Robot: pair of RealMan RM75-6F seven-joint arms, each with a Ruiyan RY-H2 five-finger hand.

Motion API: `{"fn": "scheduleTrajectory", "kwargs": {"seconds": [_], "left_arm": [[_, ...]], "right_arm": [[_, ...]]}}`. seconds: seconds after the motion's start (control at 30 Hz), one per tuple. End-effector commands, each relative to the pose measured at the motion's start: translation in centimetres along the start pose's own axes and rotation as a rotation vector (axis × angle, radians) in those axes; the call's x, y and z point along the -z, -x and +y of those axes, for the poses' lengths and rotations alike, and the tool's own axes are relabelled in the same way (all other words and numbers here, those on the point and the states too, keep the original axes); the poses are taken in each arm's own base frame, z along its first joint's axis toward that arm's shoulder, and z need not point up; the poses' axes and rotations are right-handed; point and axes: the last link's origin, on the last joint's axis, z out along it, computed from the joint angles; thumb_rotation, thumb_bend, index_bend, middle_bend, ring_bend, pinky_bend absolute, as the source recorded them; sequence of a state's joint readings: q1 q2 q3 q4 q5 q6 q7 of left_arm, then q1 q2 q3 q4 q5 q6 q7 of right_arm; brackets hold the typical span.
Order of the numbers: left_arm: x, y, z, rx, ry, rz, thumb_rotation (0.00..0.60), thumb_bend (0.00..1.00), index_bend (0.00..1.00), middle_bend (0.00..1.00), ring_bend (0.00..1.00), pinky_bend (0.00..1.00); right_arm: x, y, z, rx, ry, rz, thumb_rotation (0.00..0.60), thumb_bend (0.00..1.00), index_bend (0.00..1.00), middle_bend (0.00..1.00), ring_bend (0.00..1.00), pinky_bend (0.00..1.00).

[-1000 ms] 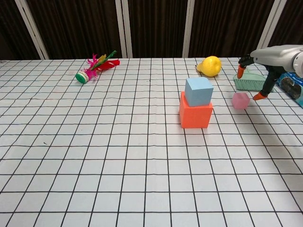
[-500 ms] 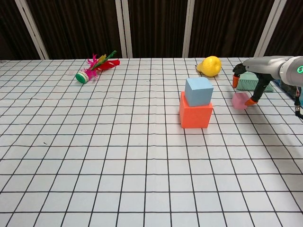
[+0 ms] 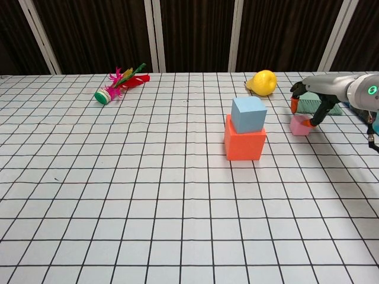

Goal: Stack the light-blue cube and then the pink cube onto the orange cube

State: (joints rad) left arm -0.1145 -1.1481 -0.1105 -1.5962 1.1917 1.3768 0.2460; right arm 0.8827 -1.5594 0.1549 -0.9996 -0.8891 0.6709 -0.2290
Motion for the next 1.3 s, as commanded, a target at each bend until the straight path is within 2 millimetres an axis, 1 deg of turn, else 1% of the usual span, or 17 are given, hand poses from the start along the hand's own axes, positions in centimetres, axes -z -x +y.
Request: {"fn": "scheduleTrajectory", "kwargs": {"seconds": [0.03,0.4,0.67,1.03,1.3], "left_arm": [[0.00,0.01,0.03,0.000,0.000,0.000,0.600,0.21,0.21,0.01,0.00,0.02],[-0.19,0.18,0.11,-0.008,-0.003,-0.005,0.600,0.21,0.21,0.01,0.00,0.02],[-0.22,0.27,0.22,-0.011,-0.002,-0.009,0.600,0.21,0.21,0.01,0.00,0.02],[-0.19,0.31,0.27,-0.014,0.001,-0.011,0.600,0.21,0.21,0.01,0.00,0.02],[-0.16,0.27,0.27,-0.016,0.001,-0.009,0.600,0.21,0.21,0.01,0.00,0.02]], "right_arm": [[-0.07,0.08,0.02,-0.001,-0.001,-0.001,0.600,0.43,0.40,0.07,0.07,0.00],[-0.19,0.25,0.49,-0.005,0.009,-0.015,0.600,0.43,0.40,0.07,0.07,0.00],[0.14,0.10,0.35,-0.004,0.001,-0.020,0.600,0.43,0.40,0.07,0.07,0.00],[0.07,0.14,0.33,-0.015,0.015,-0.022,0.600,0.43,0.40,0.07,0.07,0.00],[-0.21,0.75,0.01,-0.012,0.020,-0.037,0.600,0.43,0.40,0.07,0.07,0.00]]}}
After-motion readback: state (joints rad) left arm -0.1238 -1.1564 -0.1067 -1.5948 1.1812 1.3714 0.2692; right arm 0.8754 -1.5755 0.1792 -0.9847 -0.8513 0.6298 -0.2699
